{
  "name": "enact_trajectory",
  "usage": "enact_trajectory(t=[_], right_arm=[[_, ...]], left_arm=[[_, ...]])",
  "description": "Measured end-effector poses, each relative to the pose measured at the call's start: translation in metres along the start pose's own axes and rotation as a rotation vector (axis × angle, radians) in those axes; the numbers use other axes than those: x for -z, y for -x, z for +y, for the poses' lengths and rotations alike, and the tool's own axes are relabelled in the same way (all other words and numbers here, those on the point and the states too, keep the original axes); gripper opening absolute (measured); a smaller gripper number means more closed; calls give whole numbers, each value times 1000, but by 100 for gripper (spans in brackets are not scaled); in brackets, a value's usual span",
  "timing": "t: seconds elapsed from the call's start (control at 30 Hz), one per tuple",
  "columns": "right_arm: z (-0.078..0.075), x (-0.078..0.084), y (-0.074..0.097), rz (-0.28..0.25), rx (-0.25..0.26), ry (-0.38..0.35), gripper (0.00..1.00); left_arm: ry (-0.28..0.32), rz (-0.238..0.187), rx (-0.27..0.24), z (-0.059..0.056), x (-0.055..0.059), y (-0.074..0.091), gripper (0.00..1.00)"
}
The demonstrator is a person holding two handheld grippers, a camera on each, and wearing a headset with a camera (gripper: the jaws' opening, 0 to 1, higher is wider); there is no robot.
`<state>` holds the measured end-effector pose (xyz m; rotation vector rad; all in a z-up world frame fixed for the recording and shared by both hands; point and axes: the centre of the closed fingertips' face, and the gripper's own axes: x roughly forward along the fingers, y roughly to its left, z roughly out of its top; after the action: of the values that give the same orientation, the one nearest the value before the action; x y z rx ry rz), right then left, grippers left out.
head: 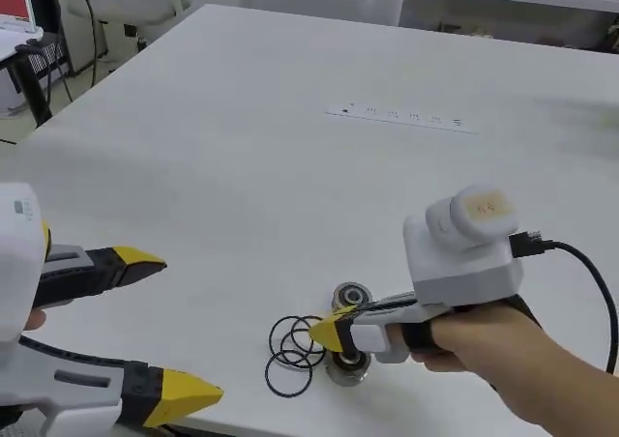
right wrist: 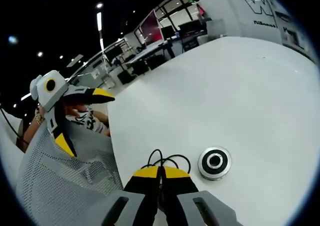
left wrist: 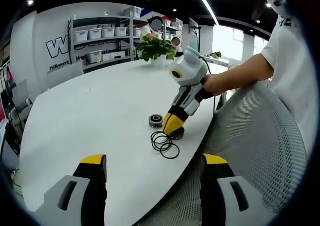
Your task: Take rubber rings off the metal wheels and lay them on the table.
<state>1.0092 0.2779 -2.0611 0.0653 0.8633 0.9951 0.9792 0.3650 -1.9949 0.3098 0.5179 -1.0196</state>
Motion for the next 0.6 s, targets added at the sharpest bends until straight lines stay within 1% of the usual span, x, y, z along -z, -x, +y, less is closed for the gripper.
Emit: enact_trajectory(t=[0.3, 0.47, 0.6], right_arm=[[-4, 6, -2, 37, 38, 71, 0], [-6, 5, -1, 36, 54, 85, 0], [-8, 5, 1, 33, 59, 77, 0]], left_arm=[[7, -6, -1, 1, 0, 0, 72], [8, -4, 1, 1, 0, 0, 71], [10, -4, 2, 1, 1, 0, 71]])
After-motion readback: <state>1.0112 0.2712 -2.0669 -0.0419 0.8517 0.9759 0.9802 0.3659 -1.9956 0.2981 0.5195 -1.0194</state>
